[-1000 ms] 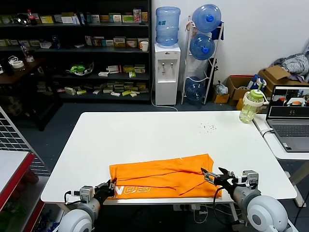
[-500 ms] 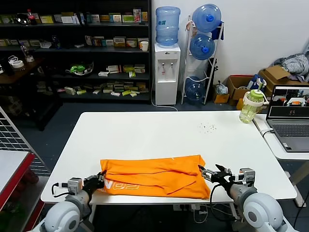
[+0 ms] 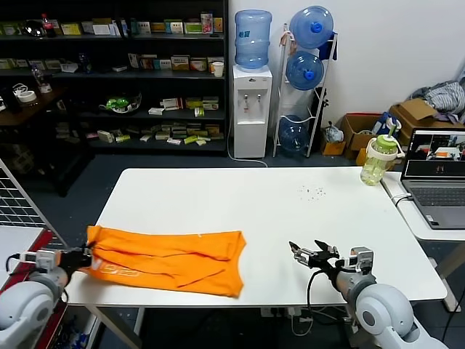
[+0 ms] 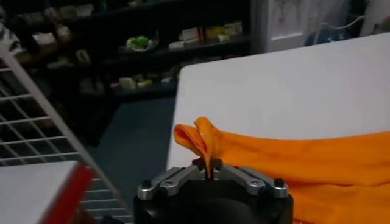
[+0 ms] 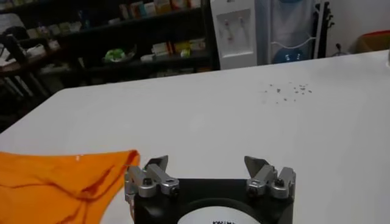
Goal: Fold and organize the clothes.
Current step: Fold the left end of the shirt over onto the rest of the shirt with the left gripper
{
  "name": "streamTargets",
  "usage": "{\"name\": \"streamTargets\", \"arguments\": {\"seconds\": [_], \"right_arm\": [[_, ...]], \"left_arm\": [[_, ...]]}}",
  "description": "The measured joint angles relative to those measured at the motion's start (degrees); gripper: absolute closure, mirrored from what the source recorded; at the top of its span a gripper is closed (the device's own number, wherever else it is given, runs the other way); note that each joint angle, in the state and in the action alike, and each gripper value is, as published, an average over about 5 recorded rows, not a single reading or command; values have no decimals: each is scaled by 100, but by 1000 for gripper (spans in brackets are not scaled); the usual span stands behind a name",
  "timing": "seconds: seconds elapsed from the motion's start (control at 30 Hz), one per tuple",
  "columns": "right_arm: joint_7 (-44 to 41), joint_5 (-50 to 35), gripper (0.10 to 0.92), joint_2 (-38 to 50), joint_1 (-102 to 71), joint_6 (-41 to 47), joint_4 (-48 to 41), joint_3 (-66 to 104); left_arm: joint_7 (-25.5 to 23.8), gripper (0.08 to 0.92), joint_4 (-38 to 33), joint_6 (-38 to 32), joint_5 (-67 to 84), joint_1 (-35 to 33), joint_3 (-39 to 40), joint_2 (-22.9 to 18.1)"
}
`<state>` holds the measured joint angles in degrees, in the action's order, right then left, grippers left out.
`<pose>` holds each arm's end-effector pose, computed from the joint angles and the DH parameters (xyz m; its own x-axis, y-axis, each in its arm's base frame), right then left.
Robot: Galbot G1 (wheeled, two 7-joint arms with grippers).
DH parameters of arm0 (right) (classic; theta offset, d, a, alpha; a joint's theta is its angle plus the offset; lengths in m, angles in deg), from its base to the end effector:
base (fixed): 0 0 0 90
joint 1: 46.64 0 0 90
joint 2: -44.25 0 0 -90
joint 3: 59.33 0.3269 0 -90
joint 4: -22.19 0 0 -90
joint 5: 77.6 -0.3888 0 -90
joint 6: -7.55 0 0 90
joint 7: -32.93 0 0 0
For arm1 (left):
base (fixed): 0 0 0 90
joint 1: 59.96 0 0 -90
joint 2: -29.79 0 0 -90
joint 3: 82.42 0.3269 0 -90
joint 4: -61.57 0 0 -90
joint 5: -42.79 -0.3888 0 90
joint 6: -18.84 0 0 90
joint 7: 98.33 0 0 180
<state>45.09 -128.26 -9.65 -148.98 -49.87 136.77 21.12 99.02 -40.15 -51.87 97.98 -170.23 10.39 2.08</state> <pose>0.3047 -0.0499 -0.2387 -0.8035 -0.2819 0.5243 -0.1984 0.9572 0.2106 0.3110 0.2108 -0.2554 -0.8240 -0.1430 0.5482 -0.0213 0.9748 0.2222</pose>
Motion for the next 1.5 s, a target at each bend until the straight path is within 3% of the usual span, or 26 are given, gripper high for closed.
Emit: {"name": "streamTargets", "arguments": {"seconds": [0.2,0.4,0.83,1.13,1.37,1.5], "right_arm": [[-4,62,203,-43,10,-5,-4,-18],[45,145,203,-120,-18,37,-1,-17],[279,234,203,-274,-193,207,70,45],[398,251,203,-389,-122,282,0,-56],[406,241,203,-376,-93,287,-19,-90],[399,235,203,-364,-80,283,-31,-94]], "left_arm": [[-13,886,356,12,-84,110,-67,424],[162,886,101,141,151,204,54,464],[1116,886,-1255,591,1374,991,1048,-793],[1374,886,-1475,665,1499,1431,1699,-1612],[1451,879,-1495,704,1444,1594,2023,-2013],[1424,794,-1477,721,1356,1611,2108,-2155]]}}
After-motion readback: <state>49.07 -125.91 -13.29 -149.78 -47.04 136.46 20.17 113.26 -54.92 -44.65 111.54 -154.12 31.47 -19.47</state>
